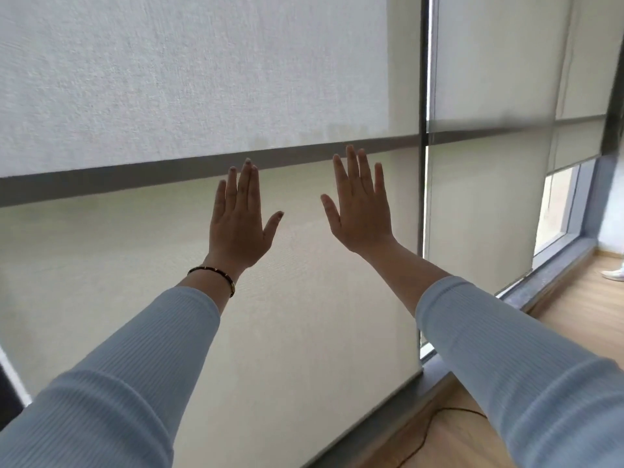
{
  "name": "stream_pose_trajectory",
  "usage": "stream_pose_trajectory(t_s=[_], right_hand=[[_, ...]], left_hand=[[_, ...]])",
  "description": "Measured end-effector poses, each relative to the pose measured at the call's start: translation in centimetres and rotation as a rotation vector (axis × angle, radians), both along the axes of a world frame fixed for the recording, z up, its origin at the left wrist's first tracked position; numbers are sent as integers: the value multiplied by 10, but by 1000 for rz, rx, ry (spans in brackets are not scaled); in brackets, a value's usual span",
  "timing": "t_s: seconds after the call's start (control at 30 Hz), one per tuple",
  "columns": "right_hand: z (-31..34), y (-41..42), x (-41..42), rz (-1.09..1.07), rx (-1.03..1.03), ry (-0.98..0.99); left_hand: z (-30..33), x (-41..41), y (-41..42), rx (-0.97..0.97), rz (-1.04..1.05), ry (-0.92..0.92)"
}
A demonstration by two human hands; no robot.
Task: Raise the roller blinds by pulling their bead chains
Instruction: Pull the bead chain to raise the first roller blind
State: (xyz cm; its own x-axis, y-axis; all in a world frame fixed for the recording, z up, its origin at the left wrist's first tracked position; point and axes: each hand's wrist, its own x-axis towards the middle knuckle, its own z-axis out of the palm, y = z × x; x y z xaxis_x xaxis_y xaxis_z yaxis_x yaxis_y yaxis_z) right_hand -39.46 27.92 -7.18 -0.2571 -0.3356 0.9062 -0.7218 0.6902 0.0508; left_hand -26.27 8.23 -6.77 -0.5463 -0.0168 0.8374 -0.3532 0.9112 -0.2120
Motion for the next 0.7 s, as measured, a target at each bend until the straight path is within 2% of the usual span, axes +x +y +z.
stream_pose_trajectory(t_s=[0.3, 0.5, 0.7], right_hand=[[-25, 64, -134, -69, 11, -83], [-55, 65, -213, 16, -65, -190], [-91, 56, -309, 60, -41, -282]], left_hand=[[-19, -140, 49, 108, -77, -52], [-43, -229, 47, 214, -211, -134], [-83, -336, 34, 283, -348, -173]])
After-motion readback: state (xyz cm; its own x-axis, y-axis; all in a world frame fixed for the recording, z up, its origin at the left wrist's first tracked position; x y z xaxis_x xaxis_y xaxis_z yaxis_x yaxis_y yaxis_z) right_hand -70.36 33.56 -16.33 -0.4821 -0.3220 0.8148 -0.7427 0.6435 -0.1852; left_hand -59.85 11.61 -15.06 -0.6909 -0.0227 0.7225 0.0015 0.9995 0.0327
